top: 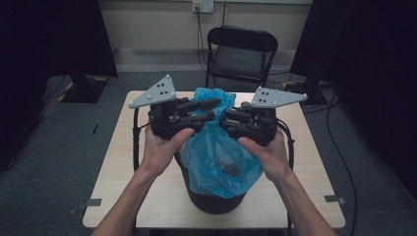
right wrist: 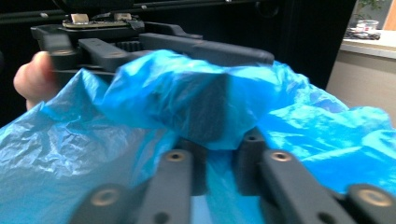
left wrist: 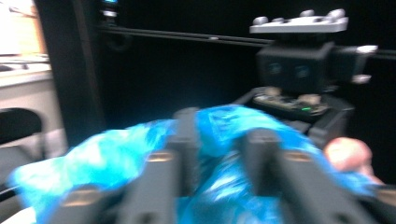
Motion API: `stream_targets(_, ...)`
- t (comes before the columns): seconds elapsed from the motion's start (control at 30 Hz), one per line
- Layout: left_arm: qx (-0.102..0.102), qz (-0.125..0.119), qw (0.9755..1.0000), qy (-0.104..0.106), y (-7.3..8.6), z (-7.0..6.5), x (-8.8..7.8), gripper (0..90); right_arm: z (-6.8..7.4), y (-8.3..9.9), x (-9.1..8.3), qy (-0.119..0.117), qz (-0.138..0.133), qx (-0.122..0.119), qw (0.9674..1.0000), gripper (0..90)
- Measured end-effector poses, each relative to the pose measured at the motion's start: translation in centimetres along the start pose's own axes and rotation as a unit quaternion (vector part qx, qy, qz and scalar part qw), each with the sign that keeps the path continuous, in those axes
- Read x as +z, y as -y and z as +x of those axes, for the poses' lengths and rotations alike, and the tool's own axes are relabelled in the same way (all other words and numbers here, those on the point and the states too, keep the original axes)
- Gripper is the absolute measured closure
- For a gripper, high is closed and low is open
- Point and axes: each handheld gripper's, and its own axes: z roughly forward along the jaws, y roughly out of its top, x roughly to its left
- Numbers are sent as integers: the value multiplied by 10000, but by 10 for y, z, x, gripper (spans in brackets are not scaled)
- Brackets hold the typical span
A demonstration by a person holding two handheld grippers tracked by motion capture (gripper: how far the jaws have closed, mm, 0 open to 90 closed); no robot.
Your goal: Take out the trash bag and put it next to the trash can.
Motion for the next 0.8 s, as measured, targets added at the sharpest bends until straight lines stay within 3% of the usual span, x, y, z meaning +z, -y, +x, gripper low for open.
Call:
stream_targets(0.07, -43, -48, 9999, -117, 3, 3, -6, 379, -3, -1, -2, 76, -33, 30, 10000, 857)
stream_targets(0.17, -63, -68, 9999, -59, 8, 7, -11, 290, -8, -5, -9, 203, -205, 143, 9995, 868)
stream_targets(0.37, 2, 289, 9995, -93, 14, 7, 5, 259, -3, -20, -14, 227, -471, 102, 9986, 870)
stream_targets(0.47, 52, 291, 9995, -71, 12, 3, 14, 274, 1, -23, -17, 181, -599, 102, 9980, 870)
stream_targets(0.57, 105, 354, 9993, -4, 11, 1, 20, 451, 3, -22, -20, 221, -619, 76, 9978, 872)
stream_targets(0.6, 201, 334, 9989, 240, 11, -1, 21, 596, 2, -21, -21, 236, -607, 68, 9979, 871)
stream_targets(0.7, 276, 350, 9985, 319, 12, -5, 24, 841, 0, -17, -25, 265, -589, 88, 9979, 831)
stream_targets(0.8, 246, 358, 9983, 379, 12, -4, 23, 893, -1, -13, -31, 375, -563, 79, 9977, 675)
